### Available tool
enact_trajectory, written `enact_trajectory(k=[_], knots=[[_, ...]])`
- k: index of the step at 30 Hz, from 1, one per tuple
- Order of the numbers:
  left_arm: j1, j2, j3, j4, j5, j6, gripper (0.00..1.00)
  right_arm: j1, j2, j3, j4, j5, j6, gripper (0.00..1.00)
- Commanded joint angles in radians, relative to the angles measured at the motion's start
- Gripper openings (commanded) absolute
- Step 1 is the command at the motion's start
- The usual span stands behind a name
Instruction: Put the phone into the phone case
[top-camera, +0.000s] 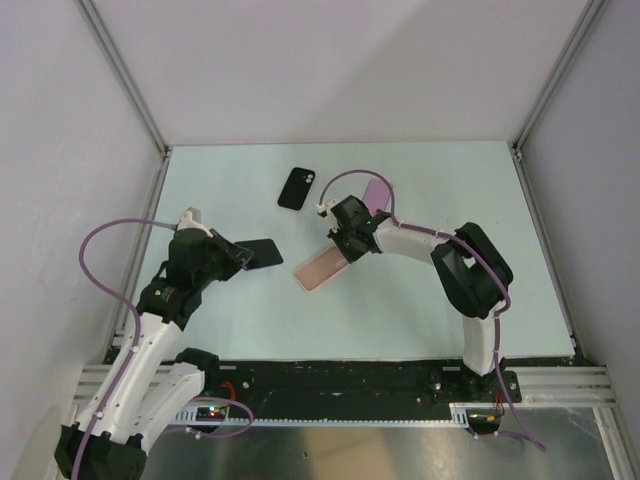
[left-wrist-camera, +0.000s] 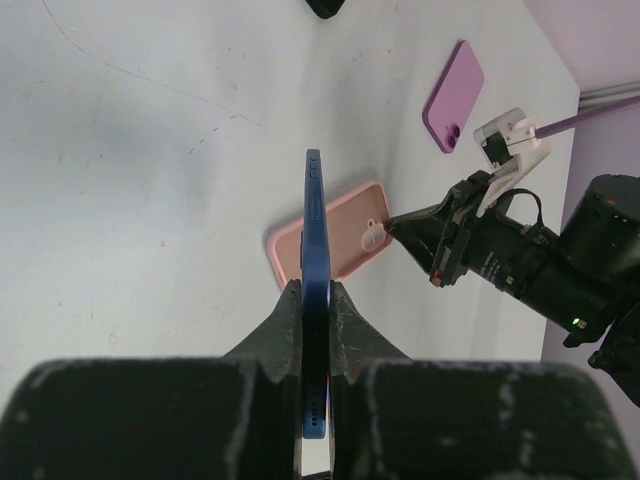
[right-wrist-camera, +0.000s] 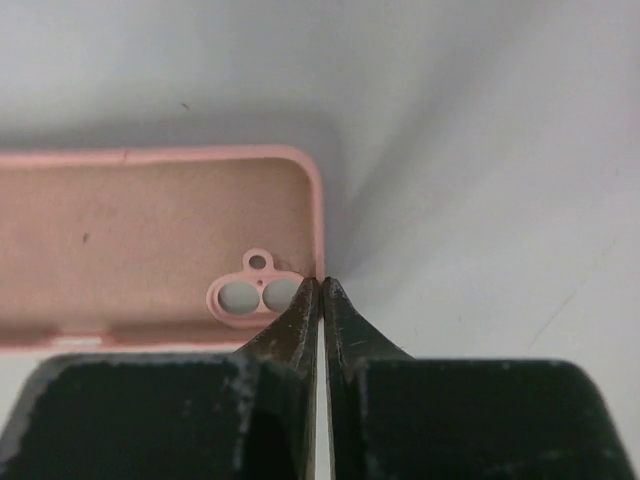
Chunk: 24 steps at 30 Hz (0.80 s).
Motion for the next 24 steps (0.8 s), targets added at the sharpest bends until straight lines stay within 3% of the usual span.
enact_trajectory(k=[1,6,12,14,16,19,20,22,24], knots=[[0.005,-0.002,0.045,0.079,0.046,-0.025,0.0,0.01,-0.069,0.014,-0.158,0.224,0.26,0.02],[0.0,0.051,0.017,0.202,0.139,-0.043,0.0,0.042,-0.123,-0.008,-0.292,0.347,0.595,0.01],[-0.037,0.161,-0.026,0.438,0.296,-0.067,0.0,0.065,-0.152,-0.072,-0.371,0.397,0.825,0.0],[-0.046,0.197,-0.038,0.493,0.335,-0.081,0.0,0.073,-0.169,-0.113,-0.348,0.397,0.856,0.09],[-0.053,0.235,-0.047,0.551,0.369,-0.09,0.0,0.068,-0.192,-0.158,-0.307,0.375,0.867,0.25],[-0.06,0.291,-0.057,0.61,0.408,-0.103,0.0,0.057,-0.249,-0.224,-0.23,0.331,0.858,0.64],[-0.064,0.313,-0.057,0.621,0.42,-0.106,0.0,0.053,-0.273,-0.241,-0.209,0.32,0.85,0.72],[-0.073,0.357,-0.055,0.66,0.451,-0.11,0.0,0.036,-0.328,-0.275,-0.172,0.283,0.837,0.8],[-0.089,0.411,-0.039,0.684,0.486,-0.11,0.0,-0.003,-0.387,-0.31,-0.143,0.245,0.826,0.82]])
